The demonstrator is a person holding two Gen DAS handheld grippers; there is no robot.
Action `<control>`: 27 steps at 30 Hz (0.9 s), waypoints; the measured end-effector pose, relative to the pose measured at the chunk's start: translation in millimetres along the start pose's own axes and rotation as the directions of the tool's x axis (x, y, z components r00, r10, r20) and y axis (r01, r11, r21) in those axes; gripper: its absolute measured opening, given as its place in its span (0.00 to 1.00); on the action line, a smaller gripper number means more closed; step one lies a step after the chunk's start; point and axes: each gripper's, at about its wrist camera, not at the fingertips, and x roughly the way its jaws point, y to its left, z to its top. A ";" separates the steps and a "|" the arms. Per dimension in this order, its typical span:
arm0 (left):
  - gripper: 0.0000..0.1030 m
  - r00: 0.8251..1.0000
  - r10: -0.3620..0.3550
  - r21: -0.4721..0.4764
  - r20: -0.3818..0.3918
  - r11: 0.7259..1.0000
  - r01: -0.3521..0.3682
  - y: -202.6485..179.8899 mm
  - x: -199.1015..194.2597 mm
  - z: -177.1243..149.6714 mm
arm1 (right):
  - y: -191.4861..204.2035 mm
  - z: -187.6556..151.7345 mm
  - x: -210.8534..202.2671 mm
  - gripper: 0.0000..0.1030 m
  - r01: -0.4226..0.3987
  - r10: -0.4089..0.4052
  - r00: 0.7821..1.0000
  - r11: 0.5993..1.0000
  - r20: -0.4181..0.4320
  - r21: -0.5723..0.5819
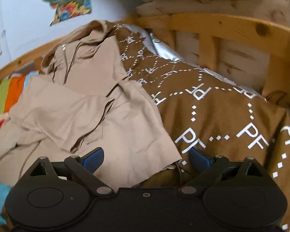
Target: Fold large clothes
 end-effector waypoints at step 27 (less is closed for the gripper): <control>0.01 0.998 -0.064 -0.099 -0.002 0.993 0.064 7.4 -143.2 5.6 | 12.9 13.1 -129.6 0.14 -0.118 0.119 0.993 0.987 0.001 -0.109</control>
